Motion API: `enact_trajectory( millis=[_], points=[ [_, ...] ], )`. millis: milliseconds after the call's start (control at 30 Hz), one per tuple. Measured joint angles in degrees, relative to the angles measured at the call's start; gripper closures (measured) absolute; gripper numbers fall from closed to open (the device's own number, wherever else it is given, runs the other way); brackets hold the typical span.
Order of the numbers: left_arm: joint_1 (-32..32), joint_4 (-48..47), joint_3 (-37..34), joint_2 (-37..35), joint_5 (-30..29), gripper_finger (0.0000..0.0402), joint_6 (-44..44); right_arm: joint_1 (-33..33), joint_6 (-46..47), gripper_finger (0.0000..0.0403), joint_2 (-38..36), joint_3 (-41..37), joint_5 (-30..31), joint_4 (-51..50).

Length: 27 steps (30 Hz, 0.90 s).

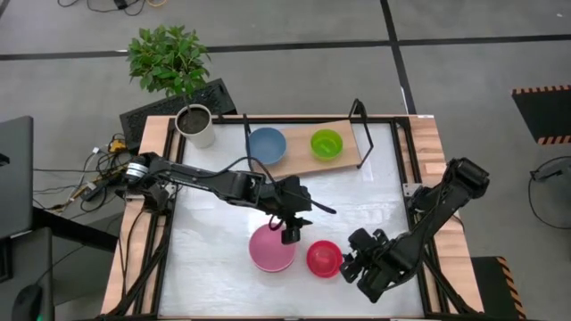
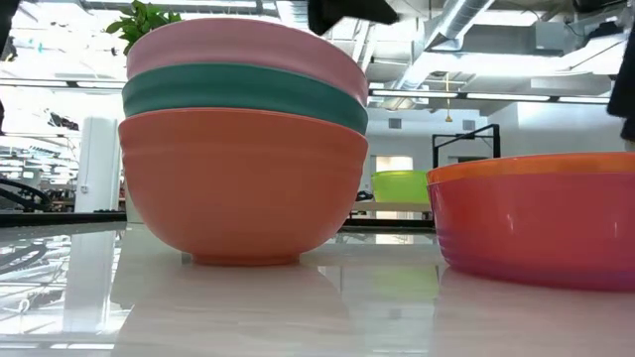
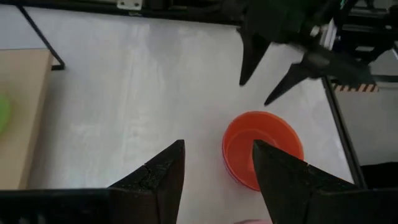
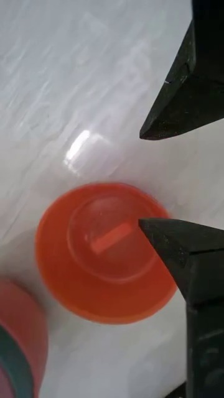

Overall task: Place and stack bowls onto a shelf
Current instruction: Stack the small orange bowl on top of the small green bowl on the shelf

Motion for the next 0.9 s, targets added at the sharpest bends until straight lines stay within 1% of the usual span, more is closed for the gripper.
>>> enact_trajectory(
  millis=[200, 433, 567, 700, 900],
  points=[
    [0.0, -0.9, 0.0, -2.6, -2.6, 0.0230, -0.1, -1.6, -0.2, 0.0161, 1.6, 0.0, -1.8, -0.8],
    [-0.1, -2.1, 0.0, -3.1, -2.7, 0.0230, -0.4, -3.7, -5.7, 0.0161, 4.0, 0.0, -5.3, 3.2],
    [-0.2, -3.5, 0.0, -3.1, -2.7, 0.0230, -1.5, -4.7, -7.6, 0.0161, 5.5, 0.0, -7.0, 3.5],
    [-0.2, -4.1, 0.0, -3.1, -2.7, 0.0230, -1.5, -6.2, -8.0, 0.0161, 5.7, 0.0, -7.1, 0.6],
    [-0.2, -4.3, 0.0, -3.1, -2.7, 0.0230, -1.7, -10.7, -11.7, 0.0161, 5.7, 0.0, -6.9, -5.3]
  ],
)
